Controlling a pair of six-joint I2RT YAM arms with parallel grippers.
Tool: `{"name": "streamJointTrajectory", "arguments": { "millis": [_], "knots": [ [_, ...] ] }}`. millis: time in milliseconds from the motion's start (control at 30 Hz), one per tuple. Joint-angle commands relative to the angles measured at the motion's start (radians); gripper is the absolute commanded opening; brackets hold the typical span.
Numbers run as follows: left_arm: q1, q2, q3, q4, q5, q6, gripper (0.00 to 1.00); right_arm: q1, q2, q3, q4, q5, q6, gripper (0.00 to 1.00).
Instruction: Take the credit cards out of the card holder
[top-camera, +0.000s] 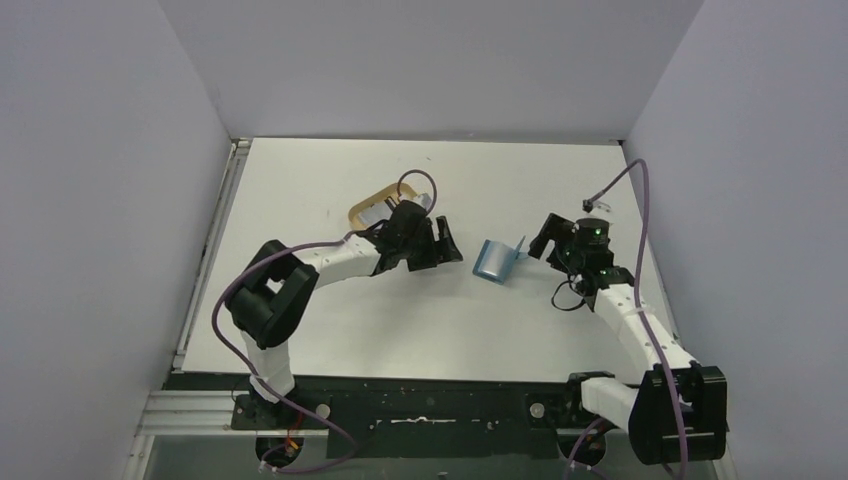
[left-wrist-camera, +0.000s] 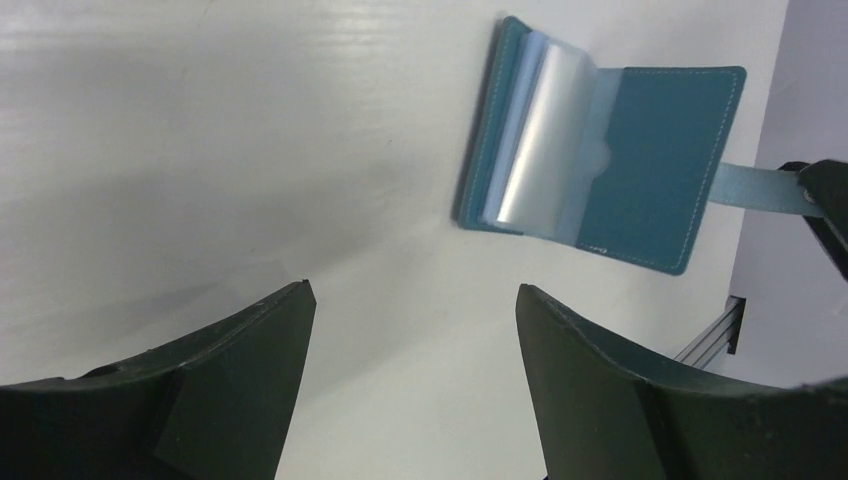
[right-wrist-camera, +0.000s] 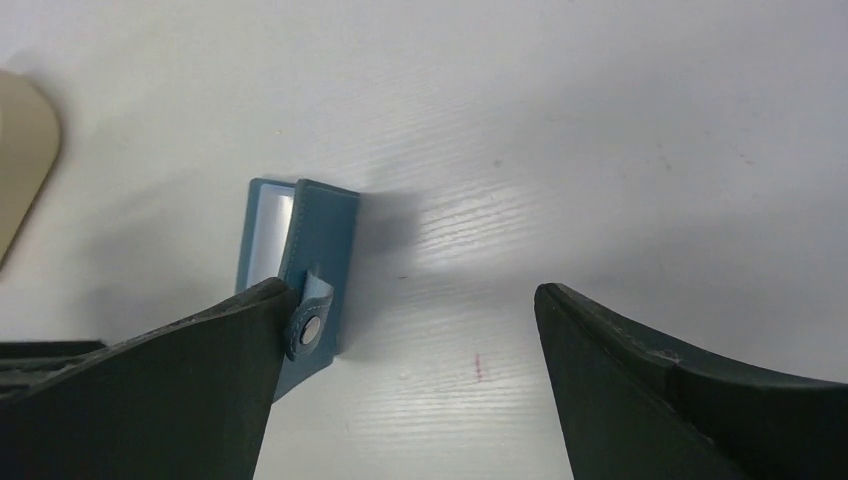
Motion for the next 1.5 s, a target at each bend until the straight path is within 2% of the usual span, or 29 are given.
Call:
{"name": "streamJointTrajectory", "arguments": {
  "millis": [0,133,300,600,700,800,1233,1367,1467],
  "knots": [
    [-0.017,0.060,0.118,0.008,-0.017,0.012,0.72,0.005,0.044,0.030,0.095,-0.200,-0.038,0.95],
    [-0.018,0.109,0.180,0.001,-0.022,0.012,0.72,0.048,0.092,0.080,0.083,-0.256,-0.056,0.97],
    [-0.023,0.155,0.236,0.001,-0.017,0.010,0.72,0.165,0.198,0.201,-0.006,-0.215,-0.110,0.98],
    [-0.029,0.176,0.255,-0.053,-0.017,0.030,0.72,0.241,0.488,0.413,-0.197,-0.145,-0.182,1.00],
    [-0.028,0.171,0.250,-0.071,-0.019,0.039,0.72,0.263,0.541,0.437,-0.209,-0.120,-0.196,1.00],
    [-0.015,0.154,0.231,-0.093,-0.035,0.052,0.72,0.293,0.557,0.432,-0.196,-0.106,-0.215,1.00],
    [0.101,0.006,0.038,-0.077,-0.034,0.075,0.72,0.456,0.735,0.524,-0.329,0.144,-0.216,1.00],
    [0.113,-0.038,-0.006,-0.077,-0.036,0.086,0.72,0.462,0.756,0.509,-0.315,0.141,-0.203,0.92],
    [0.118,-0.064,-0.031,-0.075,-0.034,0.090,0.72,0.463,0.751,0.485,-0.294,0.118,-0.194,0.74]
  ]
}}
